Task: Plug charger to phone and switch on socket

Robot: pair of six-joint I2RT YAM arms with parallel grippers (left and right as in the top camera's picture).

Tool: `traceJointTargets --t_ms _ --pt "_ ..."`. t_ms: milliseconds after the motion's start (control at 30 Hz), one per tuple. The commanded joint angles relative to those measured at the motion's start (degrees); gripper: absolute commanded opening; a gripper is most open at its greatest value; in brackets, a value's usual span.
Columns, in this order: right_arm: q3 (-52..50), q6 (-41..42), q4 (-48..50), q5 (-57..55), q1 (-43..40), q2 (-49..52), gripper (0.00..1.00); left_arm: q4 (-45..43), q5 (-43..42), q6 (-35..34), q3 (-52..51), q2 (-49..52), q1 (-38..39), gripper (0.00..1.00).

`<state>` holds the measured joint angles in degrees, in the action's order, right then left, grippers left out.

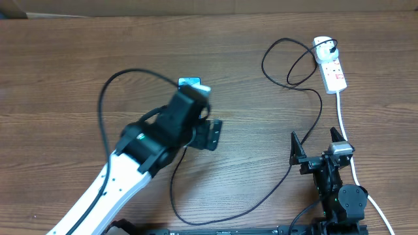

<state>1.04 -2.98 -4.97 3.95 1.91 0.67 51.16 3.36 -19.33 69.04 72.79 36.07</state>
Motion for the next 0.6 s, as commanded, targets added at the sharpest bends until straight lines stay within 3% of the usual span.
traceJointTargets --t_ms 0,200,567 --pt "-0.59 -0.11 0.33 -0.90 0.28 -0.50 1.00 -4.61 -5.49 1.62 -8.11 -7.34 -4.76 1.00" --pt "-0.59 -0.11 0.33 -0.90 0.28 -0.50 1.00 -13.00 -9.44 1.57 -23.93 -20.11 -13.92 1.00" --pt "-0.59 -0.11 0.33 -0.90 0.28 -0.50 1.00 -13.88 -11.34 5.66 -37.57 -48.63 -24.70 1.00"
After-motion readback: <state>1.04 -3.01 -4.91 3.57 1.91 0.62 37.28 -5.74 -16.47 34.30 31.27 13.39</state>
